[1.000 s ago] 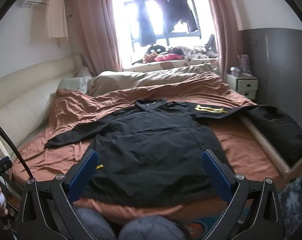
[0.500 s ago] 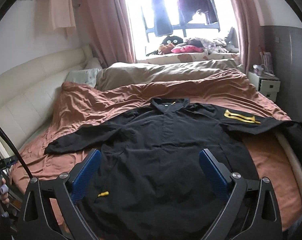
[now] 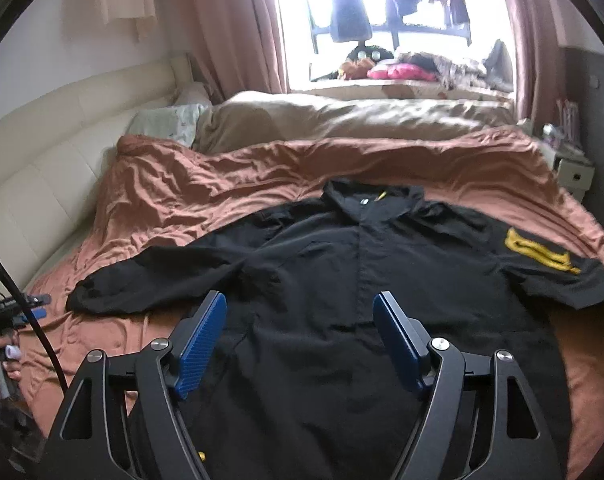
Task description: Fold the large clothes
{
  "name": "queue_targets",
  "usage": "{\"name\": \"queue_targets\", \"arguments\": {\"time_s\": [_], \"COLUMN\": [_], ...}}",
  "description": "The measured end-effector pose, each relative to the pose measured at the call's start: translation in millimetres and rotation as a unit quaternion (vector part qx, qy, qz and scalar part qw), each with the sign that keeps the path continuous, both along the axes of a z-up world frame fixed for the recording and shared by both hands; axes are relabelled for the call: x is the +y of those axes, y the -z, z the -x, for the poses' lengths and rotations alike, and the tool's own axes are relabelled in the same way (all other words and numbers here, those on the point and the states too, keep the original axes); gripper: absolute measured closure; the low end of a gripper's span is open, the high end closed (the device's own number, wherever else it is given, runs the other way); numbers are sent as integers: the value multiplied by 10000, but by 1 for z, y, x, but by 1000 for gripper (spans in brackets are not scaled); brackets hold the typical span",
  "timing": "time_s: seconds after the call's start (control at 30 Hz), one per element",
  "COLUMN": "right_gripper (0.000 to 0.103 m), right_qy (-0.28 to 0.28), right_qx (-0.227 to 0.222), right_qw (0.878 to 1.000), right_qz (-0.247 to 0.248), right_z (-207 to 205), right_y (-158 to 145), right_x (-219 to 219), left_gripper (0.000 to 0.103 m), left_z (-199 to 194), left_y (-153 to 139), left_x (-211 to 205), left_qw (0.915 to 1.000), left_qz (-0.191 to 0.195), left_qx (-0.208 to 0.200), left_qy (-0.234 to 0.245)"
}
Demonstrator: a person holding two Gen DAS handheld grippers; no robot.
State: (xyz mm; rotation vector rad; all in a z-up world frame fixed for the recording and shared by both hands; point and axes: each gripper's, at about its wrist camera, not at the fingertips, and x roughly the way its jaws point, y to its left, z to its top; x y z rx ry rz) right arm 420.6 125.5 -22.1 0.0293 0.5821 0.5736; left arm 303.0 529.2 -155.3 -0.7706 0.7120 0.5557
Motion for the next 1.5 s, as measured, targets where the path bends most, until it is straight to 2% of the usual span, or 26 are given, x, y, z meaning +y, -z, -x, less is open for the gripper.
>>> {"name": "queue_targets", "arguments": {"time_s": [0.07,0.13,0.2,0.3,0.37,0.43,0.47,0.53,0.57,0.67,0.73,0.97,1.03,1.1,1.23,1.33,1.5], "right_gripper": [30,39,46,49,49,49,49,49,50,60,60,78,78,78,78,78,78], "right_qy": [-55,-133,-235,-307,-353,-338,-346,-440,-459,-471,-457,-404,-308,-236,-353,-363,-362], "right_qx": [143,302,501,731,899,1032,1106,1335,1429,1711,1890,2371,2597,2608,2296,2306,2215], "right_qw": [9999,9994,9984,9968,9953,9940,9932,9901,9886,9838,9803,9699,9643,9641,9726,9723,9734], "right_qz": [3,37,62,96,76,90,83,-31,-91,-248,-340,-365,-414,-444,-21,-71,-450], "right_z": [-21,-42,-62,-91,-108,-125,-131,-147,-153,-178,-193,-223,-227,-230,-220,-208,-189], "right_y": [5,11,18,23,28,33,36,45,49,65,76,113,125,130,118,105,74], "right_x": [15,30,45,68,84,100,106,121,127,146,158,196,203,207,217,202,153], "left_gripper": [31,33,42,52,56,78,95,100,101,101,101,102,102,102,102,102,102], "left_z": [-10,-20,-30,-42,-48,-54,-57,-57,-58,-59,-60,-74,-77,-82,-97,-111,-144], "left_y": [18,34,52,75,83,81,80,75,71,44,25,-34,-47,-63,-97,-125,-170], "left_x": [15,27,39,54,61,64,67,73,76,78,77,69,65,61,44,26,-16], "left_qw": [9998,9993,9982,9953,9947,9942,9934,9943,9947,9966,9973,9962,9950,9935,9898,9860,9777], "left_qz": [150,269,373,433,388,127,60,64,18,-185,-337,-805,-902,-967,-1097,-1197,-1417], "left_qx": [111,189,335,638,671,779,876,749,703,427,272,-176,-347,-574,-909,-1130,-1381], "left_qy": [-99,-193,-329,-579,-670,-734,-743,-758,-753,-678,-588,-286,-265,-205,32,253,710]}}
